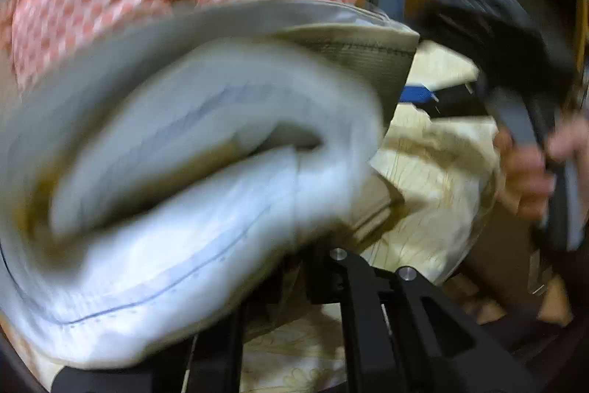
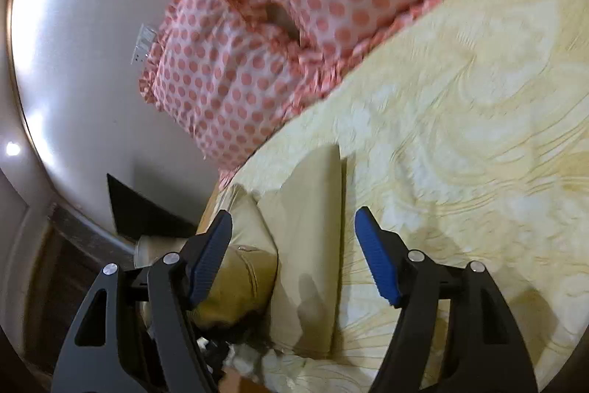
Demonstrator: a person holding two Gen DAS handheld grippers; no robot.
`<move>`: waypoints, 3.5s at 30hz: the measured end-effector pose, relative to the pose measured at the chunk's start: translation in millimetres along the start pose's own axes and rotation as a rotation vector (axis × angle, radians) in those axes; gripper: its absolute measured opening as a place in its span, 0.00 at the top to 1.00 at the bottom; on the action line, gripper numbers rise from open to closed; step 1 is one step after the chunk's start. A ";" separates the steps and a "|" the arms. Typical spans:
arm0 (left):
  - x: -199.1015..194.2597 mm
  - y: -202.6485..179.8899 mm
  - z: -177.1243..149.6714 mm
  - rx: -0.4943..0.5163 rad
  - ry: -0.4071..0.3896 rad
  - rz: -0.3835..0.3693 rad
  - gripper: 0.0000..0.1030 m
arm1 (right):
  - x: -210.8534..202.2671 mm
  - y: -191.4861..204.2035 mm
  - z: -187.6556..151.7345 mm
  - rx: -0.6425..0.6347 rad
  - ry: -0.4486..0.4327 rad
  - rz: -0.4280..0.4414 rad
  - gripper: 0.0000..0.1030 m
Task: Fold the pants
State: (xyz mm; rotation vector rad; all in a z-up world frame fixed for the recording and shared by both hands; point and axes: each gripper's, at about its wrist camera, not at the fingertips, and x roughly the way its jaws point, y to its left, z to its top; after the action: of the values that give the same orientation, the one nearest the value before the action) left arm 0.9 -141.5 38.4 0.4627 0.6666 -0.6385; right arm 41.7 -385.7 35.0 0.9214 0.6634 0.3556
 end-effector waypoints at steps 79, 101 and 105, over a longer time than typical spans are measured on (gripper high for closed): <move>19.1 237.4 -45.1 -0.713 0.065 -0.106 0.10 | 63.9 -3.2 45.3 -0.099 0.284 -0.168 0.39; 52.4 275.3 -44.6 -0.815 0.151 -0.346 0.88 | 79.4 -2.8 28.5 -0.095 0.372 0.039 0.83; 51.7 268.8 -26.1 -0.730 0.160 -0.287 0.91 | 81.0 6.8 40.3 -0.105 0.350 0.064 0.85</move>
State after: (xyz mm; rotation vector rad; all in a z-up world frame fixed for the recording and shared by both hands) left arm 202.2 45.9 35.7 -0.2689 1.0693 -0.5815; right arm 129.0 -362.1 27.7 0.7879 0.9272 0.6122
